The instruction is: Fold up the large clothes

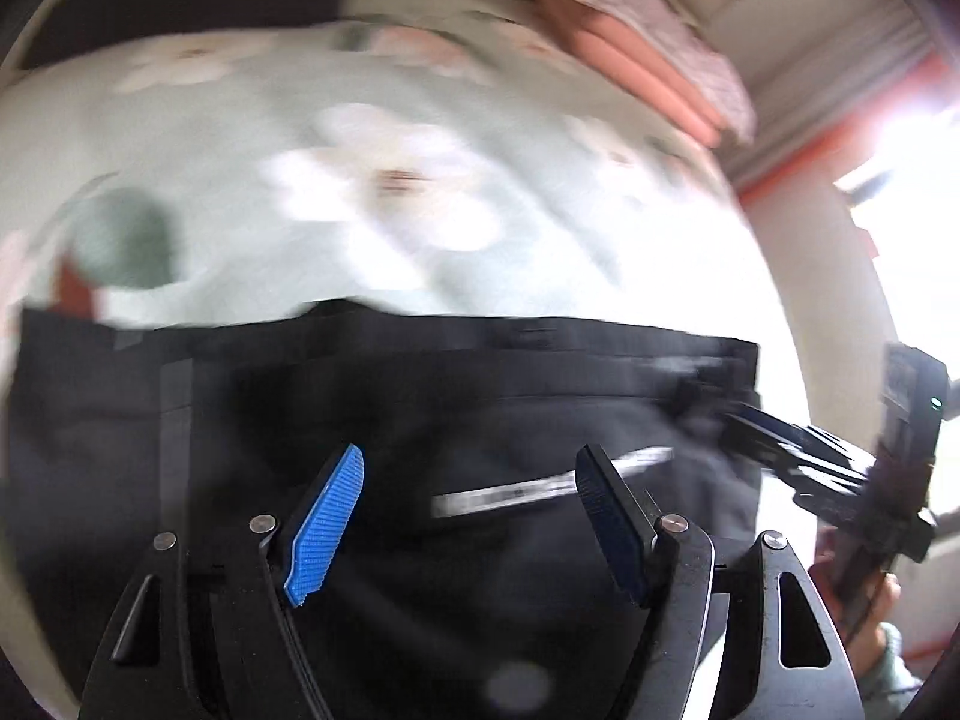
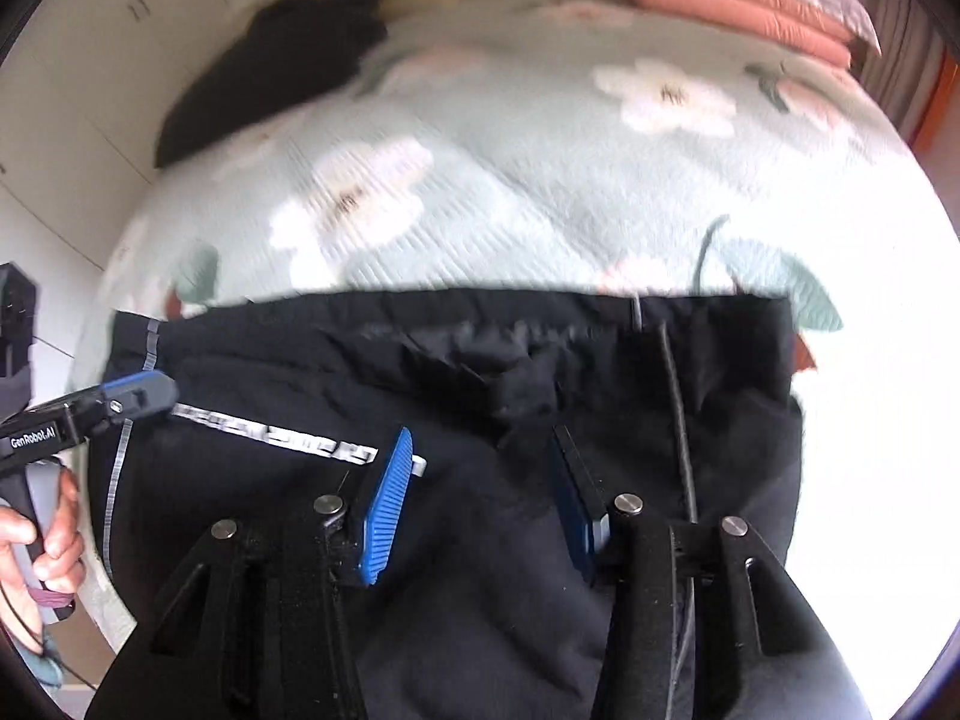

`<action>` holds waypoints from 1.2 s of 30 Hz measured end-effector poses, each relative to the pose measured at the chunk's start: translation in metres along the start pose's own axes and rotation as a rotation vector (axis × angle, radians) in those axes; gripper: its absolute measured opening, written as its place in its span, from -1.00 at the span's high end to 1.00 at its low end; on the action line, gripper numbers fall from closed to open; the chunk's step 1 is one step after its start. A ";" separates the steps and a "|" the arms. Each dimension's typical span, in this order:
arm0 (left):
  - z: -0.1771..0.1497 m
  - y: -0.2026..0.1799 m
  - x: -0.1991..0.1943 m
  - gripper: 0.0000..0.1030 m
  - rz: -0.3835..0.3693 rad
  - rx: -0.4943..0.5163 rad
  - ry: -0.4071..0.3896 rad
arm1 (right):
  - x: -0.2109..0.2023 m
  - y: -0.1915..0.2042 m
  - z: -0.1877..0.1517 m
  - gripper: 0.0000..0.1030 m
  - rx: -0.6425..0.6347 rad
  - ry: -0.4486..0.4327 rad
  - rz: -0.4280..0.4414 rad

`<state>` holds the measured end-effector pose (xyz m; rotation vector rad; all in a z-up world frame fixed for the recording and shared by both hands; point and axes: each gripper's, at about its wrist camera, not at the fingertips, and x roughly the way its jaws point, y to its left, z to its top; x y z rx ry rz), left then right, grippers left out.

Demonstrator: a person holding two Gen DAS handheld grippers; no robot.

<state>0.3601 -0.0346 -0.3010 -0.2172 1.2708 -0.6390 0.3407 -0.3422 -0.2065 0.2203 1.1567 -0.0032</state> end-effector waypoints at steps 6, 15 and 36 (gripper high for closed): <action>0.020 -0.008 0.066 -0.45 0.167 0.007 0.064 | 0.099 0.025 0.015 0.09 -0.047 0.181 -0.076; 0.023 -0.005 0.055 -0.45 0.127 0.007 0.037 | 0.080 0.001 0.009 0.10 0.050 0.131 0.025; -0.119 0.009 -0.018 -0.99 0.275 0.055 -0.051 | 0.026 -0.015 -0.138 0.02 0.028 0.268 -0.067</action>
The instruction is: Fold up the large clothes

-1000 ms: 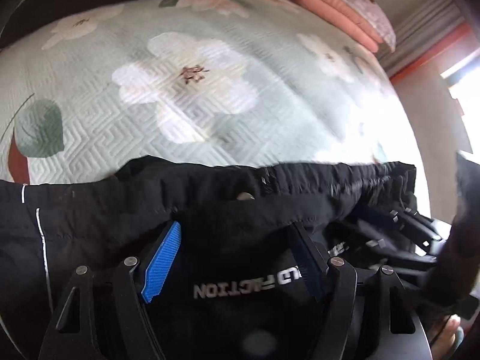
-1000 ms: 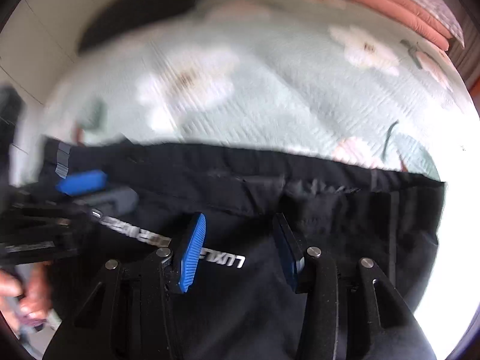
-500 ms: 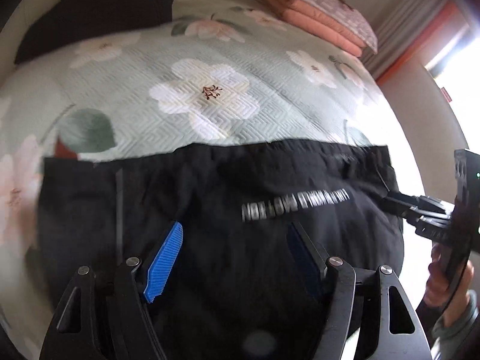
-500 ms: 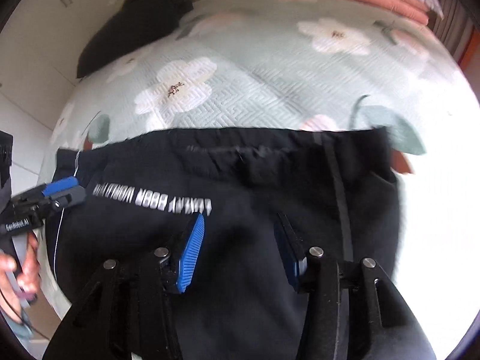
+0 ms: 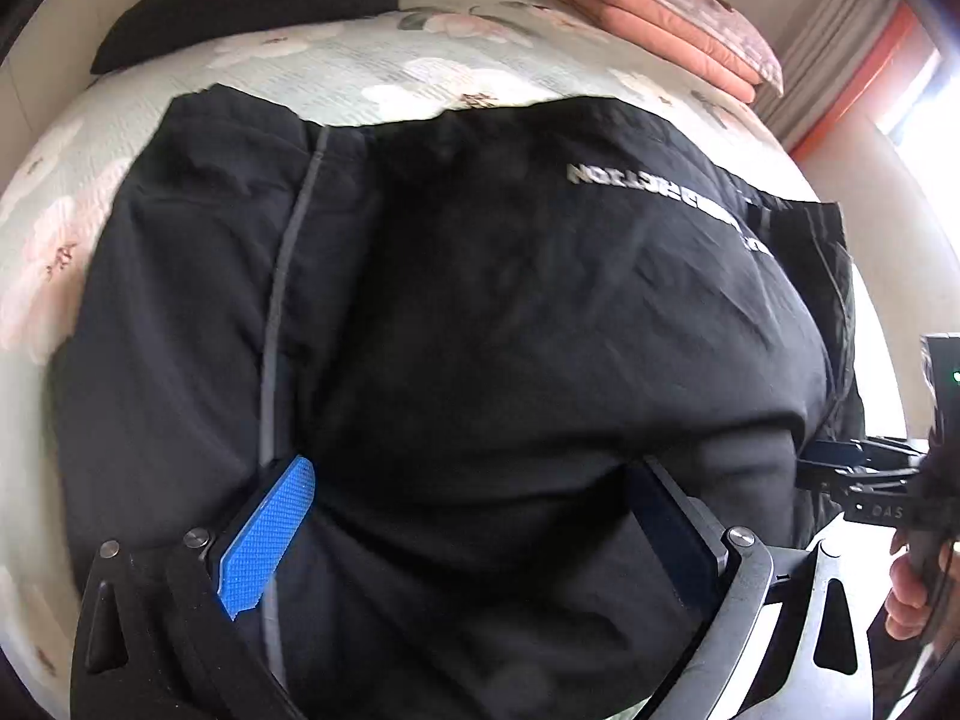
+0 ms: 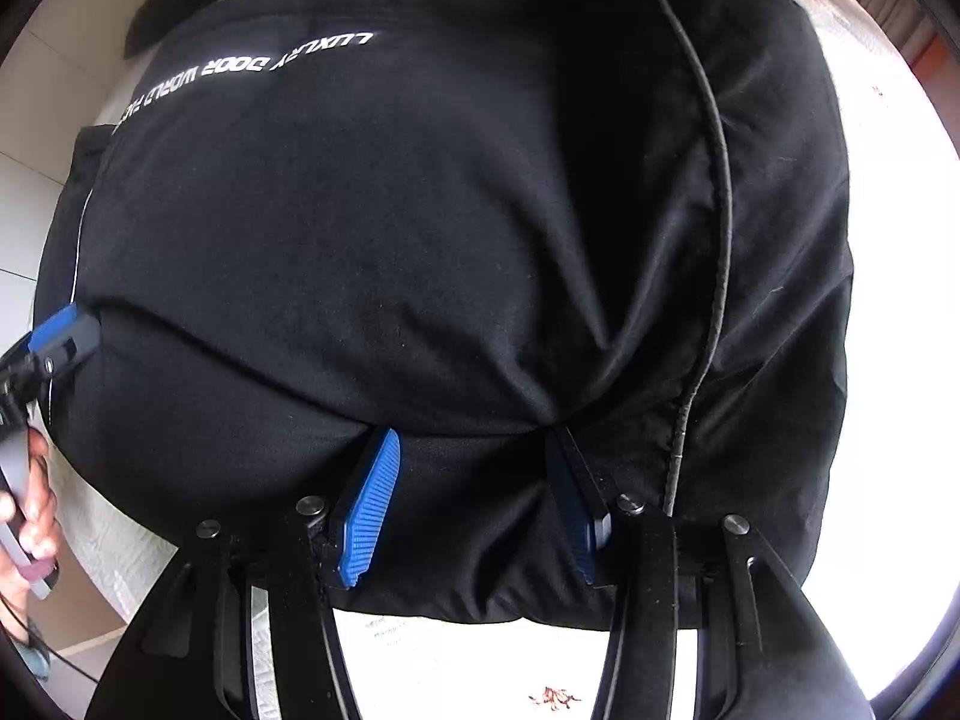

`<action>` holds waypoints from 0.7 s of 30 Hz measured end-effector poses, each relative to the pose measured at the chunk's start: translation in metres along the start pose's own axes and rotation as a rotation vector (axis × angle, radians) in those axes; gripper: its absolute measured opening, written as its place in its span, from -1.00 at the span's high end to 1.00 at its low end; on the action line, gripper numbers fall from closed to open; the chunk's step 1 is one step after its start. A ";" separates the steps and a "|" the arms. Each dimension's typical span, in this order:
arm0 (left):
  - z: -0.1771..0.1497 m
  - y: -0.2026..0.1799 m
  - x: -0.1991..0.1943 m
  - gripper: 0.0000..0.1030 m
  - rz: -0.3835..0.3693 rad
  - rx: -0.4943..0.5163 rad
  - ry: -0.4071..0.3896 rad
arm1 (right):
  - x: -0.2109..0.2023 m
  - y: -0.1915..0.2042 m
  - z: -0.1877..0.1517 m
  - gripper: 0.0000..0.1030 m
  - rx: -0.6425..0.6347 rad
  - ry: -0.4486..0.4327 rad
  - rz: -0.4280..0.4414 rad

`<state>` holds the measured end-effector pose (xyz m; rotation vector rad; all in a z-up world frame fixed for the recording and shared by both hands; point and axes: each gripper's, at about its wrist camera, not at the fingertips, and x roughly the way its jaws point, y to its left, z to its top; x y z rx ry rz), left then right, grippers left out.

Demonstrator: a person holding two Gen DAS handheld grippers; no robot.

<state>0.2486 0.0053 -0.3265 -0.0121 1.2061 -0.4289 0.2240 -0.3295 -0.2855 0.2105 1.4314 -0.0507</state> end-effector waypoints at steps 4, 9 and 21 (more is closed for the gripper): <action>0.006 0.009 -0.021 -0.80 -0.016 -0.002 0.032 | -0.030 -0.010 0.003 -0.02 0.023 -0.011 0.057; 0.021 0.001 -0.052 -0.80 0.004 0.070 0.000 | -0.086 -0.023 0.029 -0.14 -0.008 -0.199 0.011; 0.098 0.062 0.034 -0.80 0.036 -0.186 0.137 | 0.020 -0.080 0.153 -0.12 0.114 -0.113 -0.105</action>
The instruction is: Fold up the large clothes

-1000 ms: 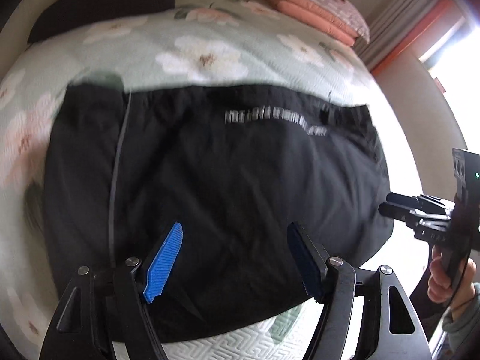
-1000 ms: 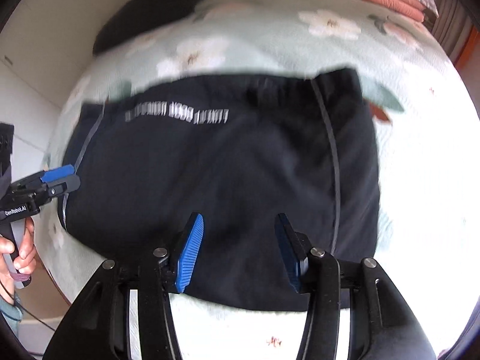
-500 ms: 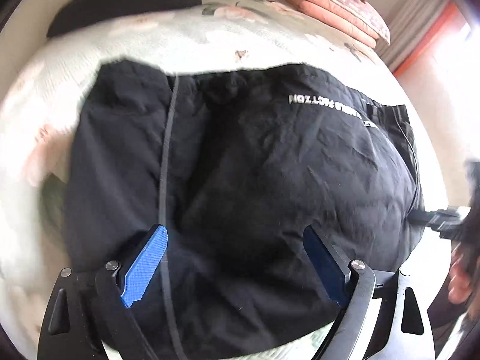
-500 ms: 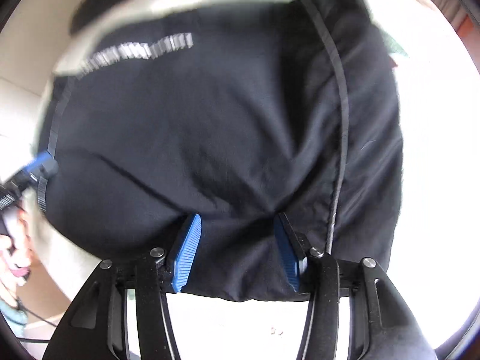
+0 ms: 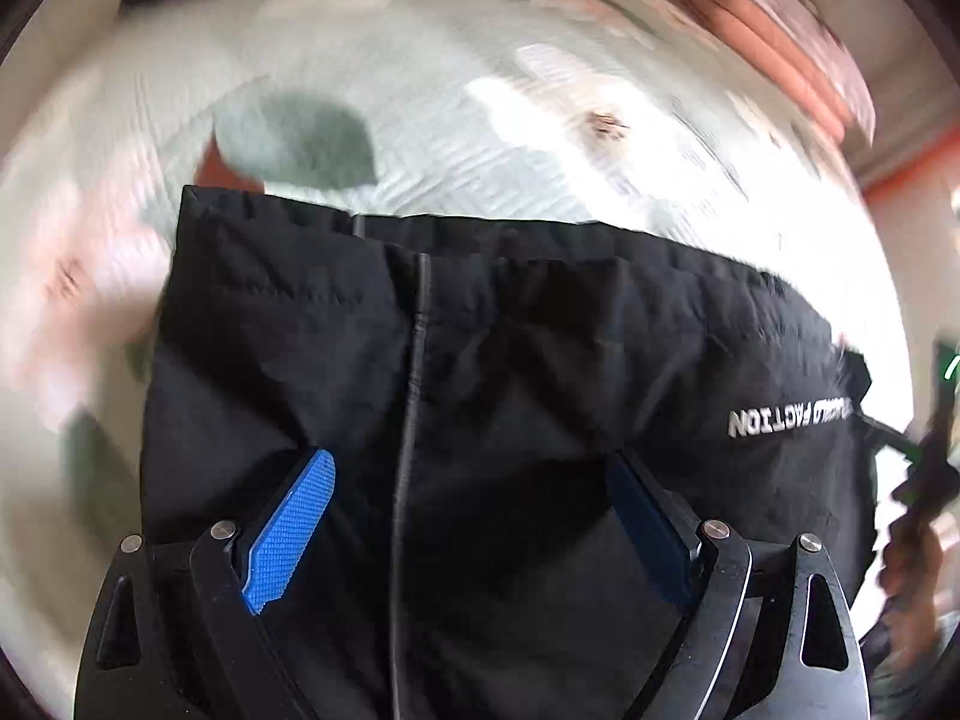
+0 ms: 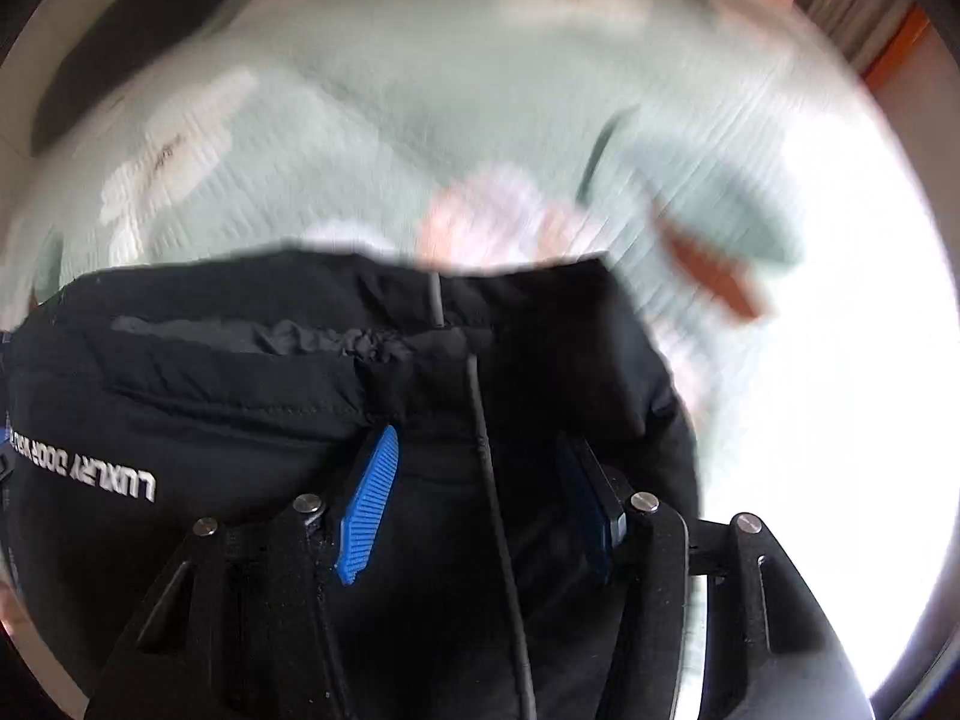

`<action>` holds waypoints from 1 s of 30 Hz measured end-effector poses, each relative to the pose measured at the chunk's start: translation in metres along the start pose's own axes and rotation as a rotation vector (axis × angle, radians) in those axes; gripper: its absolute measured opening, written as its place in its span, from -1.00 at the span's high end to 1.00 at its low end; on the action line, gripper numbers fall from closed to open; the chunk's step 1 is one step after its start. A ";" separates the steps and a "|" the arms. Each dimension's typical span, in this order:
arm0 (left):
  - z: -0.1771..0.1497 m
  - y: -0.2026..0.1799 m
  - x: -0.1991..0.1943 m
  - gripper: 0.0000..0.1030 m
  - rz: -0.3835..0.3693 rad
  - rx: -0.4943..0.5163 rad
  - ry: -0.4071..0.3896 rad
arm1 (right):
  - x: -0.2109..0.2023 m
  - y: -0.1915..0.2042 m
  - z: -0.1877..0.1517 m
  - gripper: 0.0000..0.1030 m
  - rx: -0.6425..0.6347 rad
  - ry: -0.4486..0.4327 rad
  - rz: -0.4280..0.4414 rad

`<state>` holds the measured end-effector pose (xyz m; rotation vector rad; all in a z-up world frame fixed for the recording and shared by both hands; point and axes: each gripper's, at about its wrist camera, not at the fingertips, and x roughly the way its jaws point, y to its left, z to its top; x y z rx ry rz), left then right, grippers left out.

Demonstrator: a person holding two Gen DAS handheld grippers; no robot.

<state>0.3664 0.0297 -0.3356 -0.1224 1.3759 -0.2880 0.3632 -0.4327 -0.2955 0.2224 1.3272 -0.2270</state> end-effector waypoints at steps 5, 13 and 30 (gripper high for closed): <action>-0.001 0.006 -0.011 -0.79 -0.032 0.030 -0.013 | -0.018 -0.015 -0.004 -0.13 0.017 -0.020 0.068; -0.039 0.057 -0.082 -0.78 -0.046 0.004 -0.078 | -0.105 -0.070 -0.063 -0.44 0.036 -0.104 0.134; -0.071 0.147 -0.018 -0.80 -0.468 -0.267 0.123 | -0.053 -0.121 -0.113 -0.61 0.204 0.025 0.388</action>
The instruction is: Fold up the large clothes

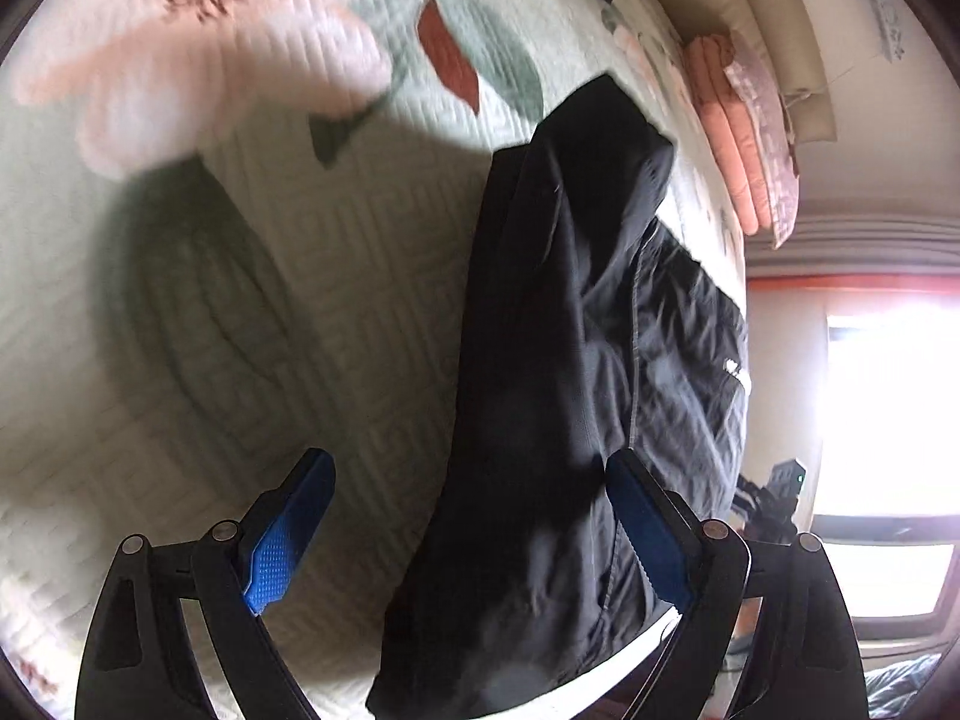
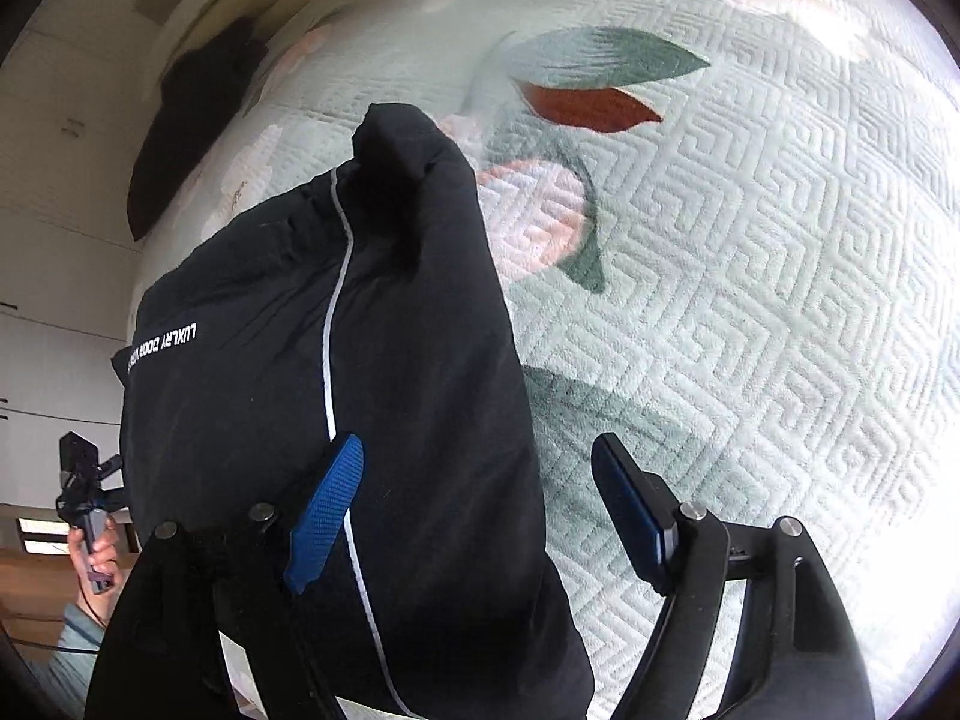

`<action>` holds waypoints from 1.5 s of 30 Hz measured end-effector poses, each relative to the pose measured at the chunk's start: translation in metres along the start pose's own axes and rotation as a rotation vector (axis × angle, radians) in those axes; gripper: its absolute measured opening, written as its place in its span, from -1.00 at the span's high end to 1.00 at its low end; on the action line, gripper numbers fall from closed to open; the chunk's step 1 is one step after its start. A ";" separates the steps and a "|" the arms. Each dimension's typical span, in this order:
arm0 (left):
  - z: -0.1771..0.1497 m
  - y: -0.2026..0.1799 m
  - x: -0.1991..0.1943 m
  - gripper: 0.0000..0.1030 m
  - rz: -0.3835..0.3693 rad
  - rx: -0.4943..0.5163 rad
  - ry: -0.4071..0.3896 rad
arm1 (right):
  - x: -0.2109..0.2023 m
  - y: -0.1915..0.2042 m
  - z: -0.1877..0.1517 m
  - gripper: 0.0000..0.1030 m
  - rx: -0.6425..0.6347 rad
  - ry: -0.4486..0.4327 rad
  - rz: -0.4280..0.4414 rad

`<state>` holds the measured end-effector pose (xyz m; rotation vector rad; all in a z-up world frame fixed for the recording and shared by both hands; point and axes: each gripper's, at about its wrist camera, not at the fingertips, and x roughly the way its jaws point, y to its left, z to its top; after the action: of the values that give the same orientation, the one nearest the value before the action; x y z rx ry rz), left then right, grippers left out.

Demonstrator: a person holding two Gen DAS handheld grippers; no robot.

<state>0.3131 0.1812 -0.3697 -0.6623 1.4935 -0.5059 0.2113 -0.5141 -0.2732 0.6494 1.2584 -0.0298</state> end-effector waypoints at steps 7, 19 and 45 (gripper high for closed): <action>0.008 -0.006 0.032 -0.80 -0.115 0.003 0.058 | 0.023 -0.001 0.006 -0.73 -0.009 0.075 0.069; 0.025 -0.036 0.067 -0.80 -0.130 0.037 0.123 | 0.010 0.016 0.008 -0.82 -0.124 0.087 0.012; 0.038 -0.077 0.124 -0.87 -0.304 -0.042 0.142 | 0.075 0.023 0.006 -0.88 -0.123 0.253 0.489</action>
<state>0.3619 0.0442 -0.4106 -0.9094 1.5471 -0.7683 0.2496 -0.4735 -0.3285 0.8567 1.3000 0.5447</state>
